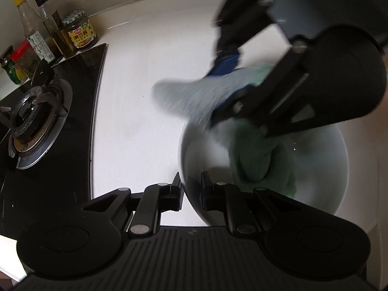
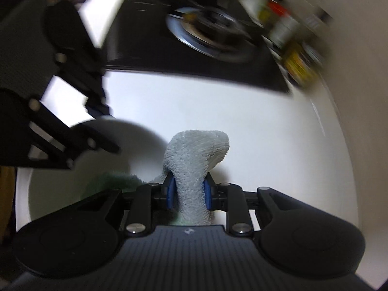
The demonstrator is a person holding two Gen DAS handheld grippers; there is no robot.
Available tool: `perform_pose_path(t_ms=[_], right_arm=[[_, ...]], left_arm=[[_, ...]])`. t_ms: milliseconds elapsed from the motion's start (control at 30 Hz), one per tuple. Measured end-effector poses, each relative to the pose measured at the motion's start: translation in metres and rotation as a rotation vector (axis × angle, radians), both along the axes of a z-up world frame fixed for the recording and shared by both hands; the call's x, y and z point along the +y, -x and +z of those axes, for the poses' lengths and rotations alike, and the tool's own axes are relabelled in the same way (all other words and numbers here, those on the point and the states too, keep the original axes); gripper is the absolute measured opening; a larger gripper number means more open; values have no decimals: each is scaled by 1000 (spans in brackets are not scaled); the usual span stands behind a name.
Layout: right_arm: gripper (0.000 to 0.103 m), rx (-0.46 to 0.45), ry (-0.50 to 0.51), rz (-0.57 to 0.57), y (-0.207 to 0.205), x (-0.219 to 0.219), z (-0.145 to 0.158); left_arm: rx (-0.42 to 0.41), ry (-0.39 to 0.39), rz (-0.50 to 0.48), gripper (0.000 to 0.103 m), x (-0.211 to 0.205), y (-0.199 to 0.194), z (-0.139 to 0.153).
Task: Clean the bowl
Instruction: 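Wipe the bowl rim and inside with the cloth in the right gripper, then scrub the bowl's inside in circles with the cloth in the right gripper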
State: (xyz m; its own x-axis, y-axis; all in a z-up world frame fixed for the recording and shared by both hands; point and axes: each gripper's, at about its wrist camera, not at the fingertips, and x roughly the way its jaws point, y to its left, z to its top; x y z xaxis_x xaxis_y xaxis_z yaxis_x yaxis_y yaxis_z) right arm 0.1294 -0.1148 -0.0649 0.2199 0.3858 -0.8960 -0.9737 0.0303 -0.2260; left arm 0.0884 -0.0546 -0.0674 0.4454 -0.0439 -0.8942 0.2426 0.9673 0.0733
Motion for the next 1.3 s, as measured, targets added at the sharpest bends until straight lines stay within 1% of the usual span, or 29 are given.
perform_pose_path(t_ms=[33,133,200,300,333,400,533,600,633,700,767,800,867,900,933,1000,1100,1167,1233,1300], right_arm=[[24,10,5,51,0,6,0],[25,50,21,139,-3,19,-2],[25,63,14,127,-4,20,-1],[25,123,-22,-27,-15,14,-1],[23,124,-26,-57,-17,11,-1],[21,123,-31,-164,-19,0,0],[17,125,-7,-373,-23,-27,-4],[16,150,-5,-481,-18,-46,-7],[16,179,-22,-579,-13,-60,-7],[17,209,-43,-675,-4,-72,-6],[18,257,-83,-816,11,-86,-4],[19,261,-91,-835,13,-87,-4],[18,267,-109,-889,18,-91,-4],[17,260,-113,-913,17,-90,-5],[16,253,-117,-936,16,-90,-5],[15,233,-128,-981,15,-89,-4],[14,220,-134,-996,16,-86,-5],[15,195,-107,-943,16,-80,-6],[16,162,-61,-842,14,-70,-5],[18,87,-5,-671,13,-54,-5]], left_arm=[[-1,-1,-1,14,0,0,0],[-9,-3,2,14,1,0,-1],[-15,5,10,14,2,-2,-1],[-27,25,38,15,5,-5,-1],[-29,35,50,15,7,-7,-1],[-30,47,62,16,9,-10,-1],[-37,52,75,19,11,-16,-1],[-34,62,81,20,12,-18,-1],[-34,66,84,21,12,-19,-1],[-30,75,90,23,12,-22,-1],[-12,87,96,24,12,-27,0],[7,90,106,24,12,-29,0],[49,98,123,17,14,-31,2],[75,106,134,11,16,-29,5],[101,119,149,11,19,-26,9],[121,135,164,11,22,-18,13],[135,145,178,11,23,-1,13],[113,121,151,12,19,5,8],[96,110,132,12,17,6,8],[78,102,112,12,16,6,8]])
